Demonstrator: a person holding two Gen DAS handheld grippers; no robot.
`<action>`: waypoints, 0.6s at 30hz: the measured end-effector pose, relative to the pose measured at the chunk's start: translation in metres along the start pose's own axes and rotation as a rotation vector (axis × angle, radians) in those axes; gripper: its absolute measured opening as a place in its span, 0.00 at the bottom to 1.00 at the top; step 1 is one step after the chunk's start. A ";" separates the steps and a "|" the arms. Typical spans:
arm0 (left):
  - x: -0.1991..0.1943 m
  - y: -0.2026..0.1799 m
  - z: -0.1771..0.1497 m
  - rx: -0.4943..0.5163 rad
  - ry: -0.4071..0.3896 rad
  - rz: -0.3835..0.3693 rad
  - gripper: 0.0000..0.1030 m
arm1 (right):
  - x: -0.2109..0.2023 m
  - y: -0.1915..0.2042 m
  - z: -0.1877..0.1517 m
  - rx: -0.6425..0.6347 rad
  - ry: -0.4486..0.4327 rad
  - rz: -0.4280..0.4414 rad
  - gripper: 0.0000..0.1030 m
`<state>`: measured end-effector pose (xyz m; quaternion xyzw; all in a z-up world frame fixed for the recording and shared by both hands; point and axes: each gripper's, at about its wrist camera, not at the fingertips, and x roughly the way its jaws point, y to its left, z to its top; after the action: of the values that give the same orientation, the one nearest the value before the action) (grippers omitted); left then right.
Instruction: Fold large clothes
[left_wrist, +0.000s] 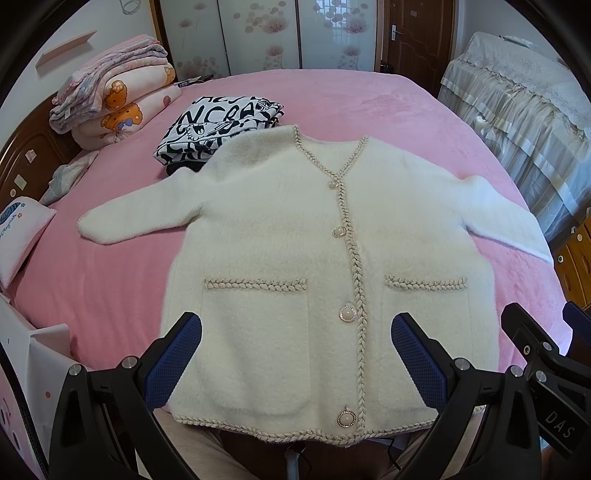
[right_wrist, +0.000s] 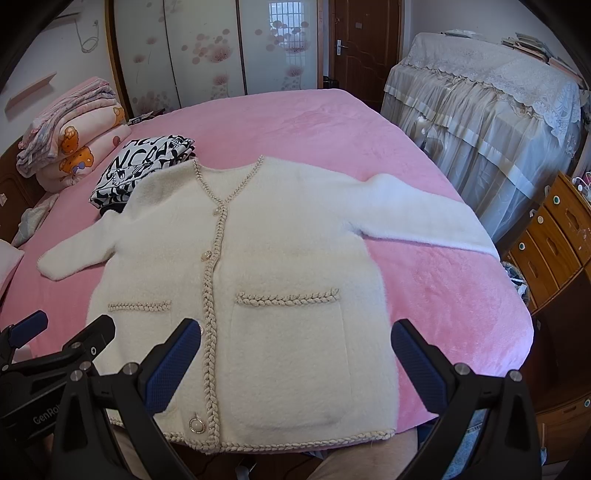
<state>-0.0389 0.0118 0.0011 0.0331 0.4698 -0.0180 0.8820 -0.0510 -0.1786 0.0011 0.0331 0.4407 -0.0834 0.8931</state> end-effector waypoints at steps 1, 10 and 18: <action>-0.001 0.000 0.000 0.000 0.001 -0.001 0.99 | 0.000 0.000 0.000 0.000 0.000 0.000 1.00; -0.001 0.001 0.002 -0.005 0.006 -0.002 0.99 | 0.000 0.000 0.000 0.000 -0.001 0.001 1.00; -0.001 0.001 0.003 -0.007 0.006 -0.004 0.99 | -0.003 0.000 -0.003 -0.003 -0.008 0.001 1.00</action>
<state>-0.0366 0.0129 0.0033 0.0291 0.4727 -0.0180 0.8806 -0.0550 -0.1778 0.0020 0.0315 0.4373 -0.0825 0.8950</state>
